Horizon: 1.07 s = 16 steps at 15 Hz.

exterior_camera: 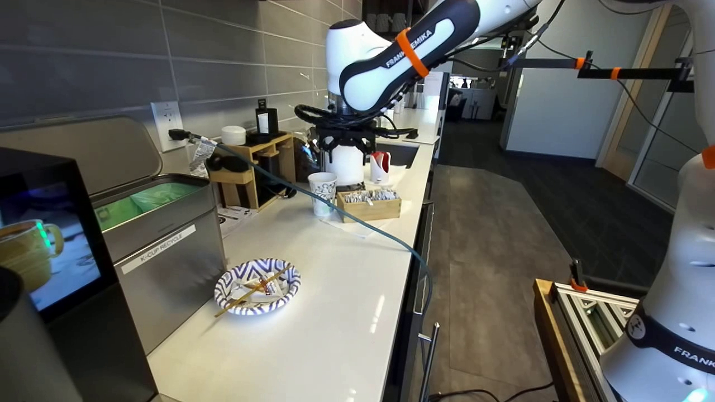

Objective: Move the coffee cup to the left.

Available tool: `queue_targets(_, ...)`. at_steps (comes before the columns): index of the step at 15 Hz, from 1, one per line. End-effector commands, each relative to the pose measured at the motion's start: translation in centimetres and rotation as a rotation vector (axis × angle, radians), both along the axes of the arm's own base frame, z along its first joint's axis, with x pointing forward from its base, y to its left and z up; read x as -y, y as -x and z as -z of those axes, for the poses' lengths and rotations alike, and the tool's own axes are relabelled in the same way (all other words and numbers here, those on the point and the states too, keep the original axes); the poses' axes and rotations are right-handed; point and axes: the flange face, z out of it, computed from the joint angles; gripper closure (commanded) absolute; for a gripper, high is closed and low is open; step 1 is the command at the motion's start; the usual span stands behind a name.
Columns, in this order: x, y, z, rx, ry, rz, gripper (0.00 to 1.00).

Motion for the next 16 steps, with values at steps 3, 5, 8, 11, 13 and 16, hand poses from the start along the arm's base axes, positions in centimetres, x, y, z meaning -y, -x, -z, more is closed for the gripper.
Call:
queue_targets(3,-0.5,0.2,0.0,-0.005,-0.025,-0.021,0.00)
queue_targets(5,-0.1,0.2,0.4,0.003,-0.041,-0.071,0.00)
queue_targets(8,0.5,0.5,1.6,-0.002,-0.059,-0.106,0.00)
queue_targets(11,1.2,0.6,2.4,0.014,-0.084,-0.109,0.00)
queue_targets(13,1.6,0.7,3.2,0.024,-0.089,-0.112,0.00)
queue_targets(16,1.8,0.5,4.4,0.043,-0.100,-0.106,0.05)
